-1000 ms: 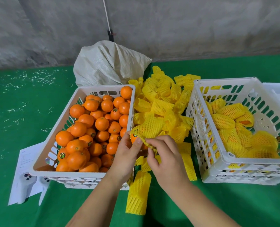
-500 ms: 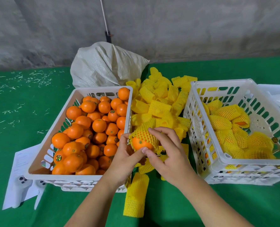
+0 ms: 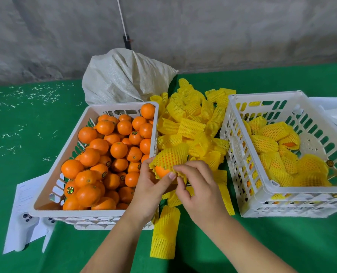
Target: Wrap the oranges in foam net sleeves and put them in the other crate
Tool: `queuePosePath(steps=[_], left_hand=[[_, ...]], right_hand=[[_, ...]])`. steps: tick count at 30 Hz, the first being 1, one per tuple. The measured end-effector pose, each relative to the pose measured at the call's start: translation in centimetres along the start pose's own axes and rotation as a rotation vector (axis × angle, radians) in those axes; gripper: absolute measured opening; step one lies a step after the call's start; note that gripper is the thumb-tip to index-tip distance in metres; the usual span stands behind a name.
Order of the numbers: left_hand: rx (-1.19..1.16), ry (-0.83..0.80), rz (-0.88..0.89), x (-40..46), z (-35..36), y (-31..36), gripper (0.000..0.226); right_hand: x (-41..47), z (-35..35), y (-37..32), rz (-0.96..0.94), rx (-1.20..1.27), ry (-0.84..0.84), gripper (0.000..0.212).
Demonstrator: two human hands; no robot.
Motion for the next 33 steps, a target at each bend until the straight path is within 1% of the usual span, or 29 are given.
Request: queuePosePath(steps=[2, 3, 4, 6, 7, 9, 10, 12, 16, 18, 20, 22, 25, 26, 28, 30, 31, 33], left_hand=[[-0.049, 0.03, -0.018, 0.1, -0.3, -0.2, 0.084], [-0.078, 0.011, -0.027, 0.1, -0.5, -0.2, 0.085], [-0.092, -0.034, -0.035, 0.1, -0.6, -0.1, 0.086], [-0.042, -0.153, -0.047, 0.0, -0.5, 0.0, 0.09], [0.003, -0.188, -0.053, -0.1, -0.4, -0.2, 0.09], [0.078, -0.205, -0.049, -0.2, -0.3, -0.4, 0.083], [0.1, -0.202, -0.033, -0.3, -0.1, -0.4, 0.078], [0.122, -0.189, 0.003, -0.4, 0.2, -0.2, 0.071], [0.184, -0.167, 0.069, -0.3, 0.5, -0.2, 0.067], [0.176, -0.13, 0.114, -0.1, 0.3, -0.1, 0.061], [0.142, -0.092, 0.125, 0.0, -0.1, -0.1, 0.061], [0.136, -0.049, 0.114, -0.1, -0.2, -0.1, 0.065], [0.156, 0.019, 0.115, -0.2, -0.6, -0.3, 0.071], [0.14, 0.028, 0.099, -0.1, -0.5, -0.3, 0.072], [0.166, -0.034, 0.095, -0.1, -0.2, 0.0, 0.079], [0.228, -0.138, 0.118, -0.1, 0.1, -0.1, 0.082], [0.24, -0.157, 0.114, 0.0, 0.2, -0.2, 0.081], [0.281, -0.135, 0.11, -0.1, 0.2, -0.2, 0.082]], right_hand=[[-0.2, 0.4, 1.2, 0.192, 0.065, -0.023, 0.038], [-0.3, 0.6, 1.7, 0.244, 0.093, -0.044, 0.041], [-0.4, 0.7, 2.0, 0.255, 0.103, -0.058, 0.04], [-0.2, 1.0, 2.3, 0.236, 0.082, -0.055, 0.038], [0.1, 1.1, 2.6, 0.25, 0.08, -0.052, 0.039], [0.7, 1.0, 3.0, 0.303, 0.095, -0.075, 0.046], [0.9, 0.9, 3.1, 0.303, 0.099, -0.083, 0.047], [1.2, 0.4, 3.2, 0.259, 0.089, -0.051, 0.04], [0.9, -0.6, 2.6, 0.176, 0.045, 0.096, 0.028], [0.4, -0.3, 1.6, 0.111, 0.026, 0.08, 0.023], [-0.2, 0.3, 0.8, 0.091, 0.031, 0.051, 0.021], [-0.7, 0.9, 0.5, 0.142, 0.044, 0.024, 0.022], [-0.7, 1.2, 1.1, 0.307, 0.076, -0.019, 0.039], [-0.4, 1.1, 1.3, 0.343, 0.084, -0.012, 0.042], [0.4, 0.6, 1.5, 0.348, 0.085, 0.013, 0.039], [1.0, 0.3, 1.3, 0.277, 0.07, 0.014, 0.032], [1.1, 0.3, 1.1, 0.229, 0.057, 0.011, 0.029], [1.0, 0.1, 0.6, 0.128, 0.021, 0.026, 0.027]])
Point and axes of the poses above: each hand's wrist, its own x-axis towards the middle knuckle, its own z-axis out of the palm, y = z × x, the point moved 4 cm from there along x, towards the middle knuckle, and after that the axes turned 15 degrees about z, right-handed, at the moved point
